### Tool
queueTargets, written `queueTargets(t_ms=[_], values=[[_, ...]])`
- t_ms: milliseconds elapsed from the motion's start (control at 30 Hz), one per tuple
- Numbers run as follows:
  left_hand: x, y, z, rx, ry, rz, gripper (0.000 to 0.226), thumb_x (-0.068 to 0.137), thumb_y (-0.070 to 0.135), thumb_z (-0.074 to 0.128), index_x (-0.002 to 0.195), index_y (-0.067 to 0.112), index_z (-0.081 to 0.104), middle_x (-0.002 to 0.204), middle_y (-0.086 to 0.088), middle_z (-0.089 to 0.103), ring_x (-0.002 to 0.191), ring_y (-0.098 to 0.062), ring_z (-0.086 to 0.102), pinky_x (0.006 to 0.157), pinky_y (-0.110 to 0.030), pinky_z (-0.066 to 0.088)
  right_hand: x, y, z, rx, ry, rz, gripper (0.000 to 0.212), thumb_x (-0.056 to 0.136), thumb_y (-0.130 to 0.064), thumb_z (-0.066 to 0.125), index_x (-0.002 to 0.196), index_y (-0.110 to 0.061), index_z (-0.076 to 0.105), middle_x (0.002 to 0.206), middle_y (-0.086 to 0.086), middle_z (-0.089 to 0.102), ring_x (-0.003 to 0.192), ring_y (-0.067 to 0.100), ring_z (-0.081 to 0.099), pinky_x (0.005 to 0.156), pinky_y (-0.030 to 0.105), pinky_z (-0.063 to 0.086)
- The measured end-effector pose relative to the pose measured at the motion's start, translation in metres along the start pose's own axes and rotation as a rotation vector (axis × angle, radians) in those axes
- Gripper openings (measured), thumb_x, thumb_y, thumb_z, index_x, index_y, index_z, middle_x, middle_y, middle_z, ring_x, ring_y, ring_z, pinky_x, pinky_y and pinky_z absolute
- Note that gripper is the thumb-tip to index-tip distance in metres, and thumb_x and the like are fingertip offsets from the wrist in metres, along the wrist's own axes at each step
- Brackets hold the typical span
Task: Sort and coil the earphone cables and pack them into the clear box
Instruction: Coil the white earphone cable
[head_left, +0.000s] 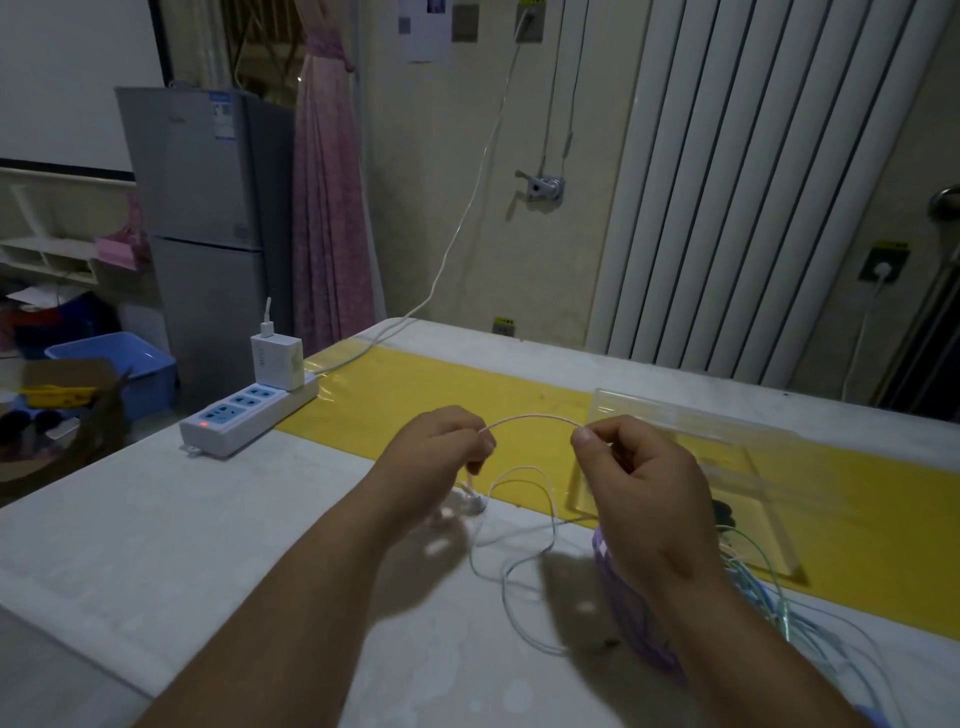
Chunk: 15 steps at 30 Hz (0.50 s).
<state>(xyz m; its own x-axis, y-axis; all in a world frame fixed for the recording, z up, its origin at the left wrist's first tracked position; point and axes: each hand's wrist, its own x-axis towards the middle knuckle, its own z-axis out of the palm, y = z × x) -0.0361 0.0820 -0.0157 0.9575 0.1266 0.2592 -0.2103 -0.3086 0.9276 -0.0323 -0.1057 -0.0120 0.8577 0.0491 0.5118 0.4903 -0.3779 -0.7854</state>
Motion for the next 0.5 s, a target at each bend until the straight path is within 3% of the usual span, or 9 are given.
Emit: queueTargets(t_ms=[67,133,233,367,433,500], values=[[0.001,0.0,0.0,-0.007,0.058,-0.002,0.023,0.084,0.017,0.055,0.087,-0.005,0.064,0.079,-0.003,0.058,0.069,-0.011,0.05,0.065,-0.024,0.042,0.002,0.0,-0.001,0.069,0.026,0.026,0.03,0.09,-0.031,0.062,0.066,-0.014,0.059,0.056,0.003,0.054,0.055,0.014,0.048,0.058,0.034,0.042],[0.001,0.001,-0.003,0.002,0.108,0.028,0.017,0.09,0.01,0.051,0.078,0.006,0.063,0.075,0.004,0.055,0.067,-0.004,0.048,0.064,-0.018,0.039,0.004,-0.001,-0.001,0.179,0.028,0.079,0.037,0.089,-0.027,0.064,0.063,-0.003,0.054,0.053,0.01,0.049,0.053,0.019,0.043,0.057,0.034,0.039],[0.0,0.004,-0.006,-0.129,0.148,0.072,0.033,0.095,0.006,0.043,0.069,0.013,0.063,0.061,0.008,0.044,0.052,-0.009,0.036,0.049,-0.019,0.031,0.006,-0.005,-0.002,0.418,-0.007,0.189,0.042,0.09,-0.017,0.063,0.052,-0.008,0.046,0.047,0.004,0.039,0.052,0.019,0.037,0.055,0.032,0.038],[-0.002,0.007,-0.008,-0.483,0.157,0.006,0.03,0.098,0.008,0.041,0.088,0.0,0.068,0.063,-0.004,0.046,0.045,-0.012,0.036,0.039,-0.02,0.029,0.008,-0.008,-0.009,0.769,-0.163,0.315,0.016,0.076,-0.017,0.054,0.062,-0.011,0.05,0.05,0.003,0.037,0.049,0.018,0.037,0.052,0.033,0.045],[-0.002,0.009,-0.009,-0.551,0.161,-0.001,0.025,0.098,0.008,0.044,0.095,0.0,0.067,0.062,-0.004,0.048,0.045,-0.012,0.041,0.038,-0.022,0.035,0.008,-0.01,-0.011,0.781,-0.262,0.323,0.02,0.086,-0.013,0.049,0.067,-0.011,0.049,0.054,0.006,0.041,0.047,0.018,0.042,0.046,0.032,0.045],[-0.003,0.012,-0.012,-0.594,0.18,-0.013,0.017,0.096,0.007,0.048,0.096,0.002,0.064,0.06,-0.004,0.049,0.044,-0.013,0.042,0.037,-0.022,0.037,0.007,-0.011,-0.011,0.65,-0.275,0.307,0.029,0.095,-0.006,0.041,0.067,-0.011,0.046,0.054,0.006,0.039,0.041,0.018,0.036,0.039,0.026,0.032]])
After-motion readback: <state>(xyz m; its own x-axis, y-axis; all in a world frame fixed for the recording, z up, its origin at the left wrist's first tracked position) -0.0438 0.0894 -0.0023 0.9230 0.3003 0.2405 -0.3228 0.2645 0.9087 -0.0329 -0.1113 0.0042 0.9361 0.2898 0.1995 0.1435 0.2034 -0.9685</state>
